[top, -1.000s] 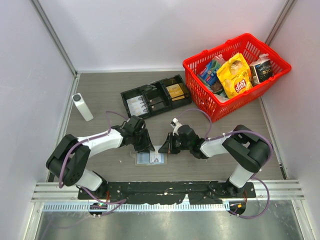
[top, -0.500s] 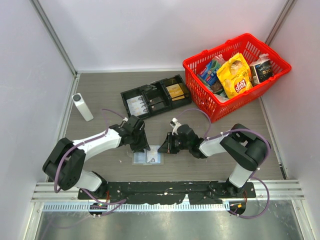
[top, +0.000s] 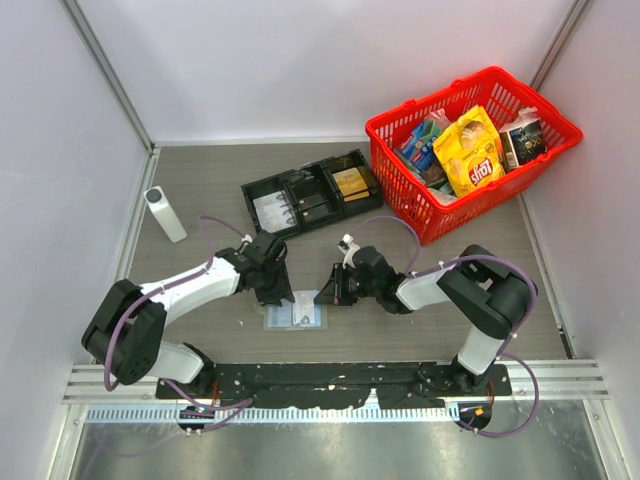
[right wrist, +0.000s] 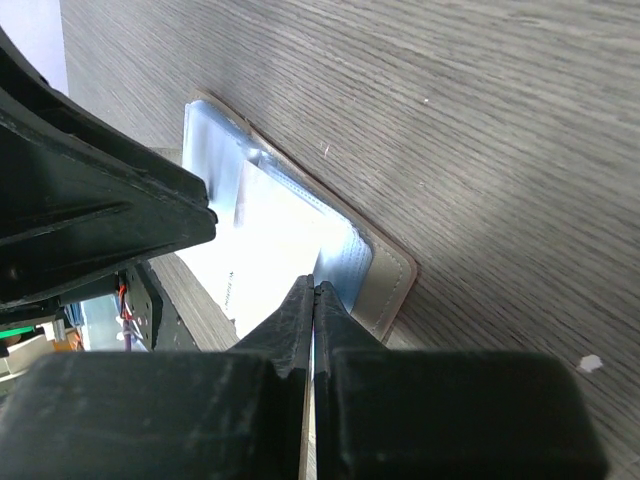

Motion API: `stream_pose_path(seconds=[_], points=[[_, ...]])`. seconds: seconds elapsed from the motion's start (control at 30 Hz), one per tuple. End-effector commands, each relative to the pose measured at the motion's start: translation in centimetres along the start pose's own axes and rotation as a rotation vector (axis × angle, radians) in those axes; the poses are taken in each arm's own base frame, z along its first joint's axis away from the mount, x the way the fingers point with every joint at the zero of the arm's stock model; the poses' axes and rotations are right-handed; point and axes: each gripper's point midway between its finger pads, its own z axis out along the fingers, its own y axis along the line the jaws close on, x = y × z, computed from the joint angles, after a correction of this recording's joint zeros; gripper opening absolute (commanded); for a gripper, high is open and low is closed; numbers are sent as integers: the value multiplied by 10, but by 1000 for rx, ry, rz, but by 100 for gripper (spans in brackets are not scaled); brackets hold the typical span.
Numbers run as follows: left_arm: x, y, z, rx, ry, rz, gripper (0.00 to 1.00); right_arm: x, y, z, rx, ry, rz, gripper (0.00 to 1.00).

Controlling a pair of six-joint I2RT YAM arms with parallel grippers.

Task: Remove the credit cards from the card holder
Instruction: Remove the credit card from the card holder.

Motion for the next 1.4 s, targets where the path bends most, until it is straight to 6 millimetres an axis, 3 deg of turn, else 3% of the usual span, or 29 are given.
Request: stream_pose_path(seconds=[0.0,0.17,0.33,0.7,1.37], points=[[-16,-6,-24,-11,-64,31,42,29,-51,-2,184,83,21,3],[-13,-22,-31,49,-36,31,43,30,-53,0,190,90,20,3],[-5,-27,-24,81,10,20,43,32,-54,-1,193,94,21,3],[15,-12,-1,52,88,-19,41,34,-56,-3,197,93,28,3],[27,-10,12,70,133,-59,41,36,-56,-7,189,77,34,3]])
